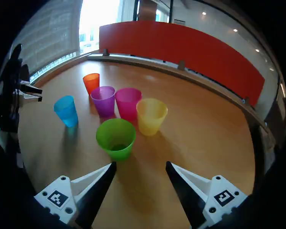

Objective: Pour water

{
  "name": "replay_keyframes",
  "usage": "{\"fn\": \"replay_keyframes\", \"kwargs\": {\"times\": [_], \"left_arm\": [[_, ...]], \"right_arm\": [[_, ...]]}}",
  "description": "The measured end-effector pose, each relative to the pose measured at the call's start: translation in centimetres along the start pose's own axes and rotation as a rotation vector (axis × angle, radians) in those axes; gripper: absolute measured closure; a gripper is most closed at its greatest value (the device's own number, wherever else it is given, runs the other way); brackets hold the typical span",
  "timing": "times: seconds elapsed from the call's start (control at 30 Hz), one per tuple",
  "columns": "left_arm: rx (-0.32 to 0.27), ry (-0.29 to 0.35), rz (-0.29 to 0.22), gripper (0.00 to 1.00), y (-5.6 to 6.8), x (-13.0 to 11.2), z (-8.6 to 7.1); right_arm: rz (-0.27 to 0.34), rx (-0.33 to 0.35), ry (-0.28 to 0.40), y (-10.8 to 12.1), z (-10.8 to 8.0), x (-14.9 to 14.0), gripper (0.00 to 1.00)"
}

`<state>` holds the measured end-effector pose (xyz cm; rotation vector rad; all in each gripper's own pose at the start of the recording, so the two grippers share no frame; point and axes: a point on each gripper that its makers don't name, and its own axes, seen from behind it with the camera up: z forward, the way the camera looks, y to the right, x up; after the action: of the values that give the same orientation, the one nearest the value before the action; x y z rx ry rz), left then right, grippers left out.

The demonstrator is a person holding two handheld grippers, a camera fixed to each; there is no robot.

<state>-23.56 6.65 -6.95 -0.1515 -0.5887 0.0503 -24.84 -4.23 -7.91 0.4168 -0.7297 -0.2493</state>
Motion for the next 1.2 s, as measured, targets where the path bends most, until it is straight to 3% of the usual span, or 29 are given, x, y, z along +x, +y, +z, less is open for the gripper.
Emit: {"fn": "replay_keyframes", "kwargs": {"times": [0.17,0.57,0.87,1.2], "left_arm": [[0.024,0.022,-0.005,0.14,-1.2,0.9,0.0],[0.06,0.097,-0.027,0.14,-3.2,3.8,0.0],[0.092,0.183,-0.053,0.14,-4.9,7.4,-0.7],[0.125,0.333,-0.069,0.14,-6.9,13.1,-2.6]], "right_arm": [[0.039,-0.047,0.041,1.1,-1.1,1.0,0.0],[0.157,-0.155,0.213,3.7,-3.4,5.8,0.0],[0.169,-0.248,0.35,6.6,-5.4,10.4,0.0],[0.198,-0.34,0.502,10.3,-8.3,15.9,0.0]]}}
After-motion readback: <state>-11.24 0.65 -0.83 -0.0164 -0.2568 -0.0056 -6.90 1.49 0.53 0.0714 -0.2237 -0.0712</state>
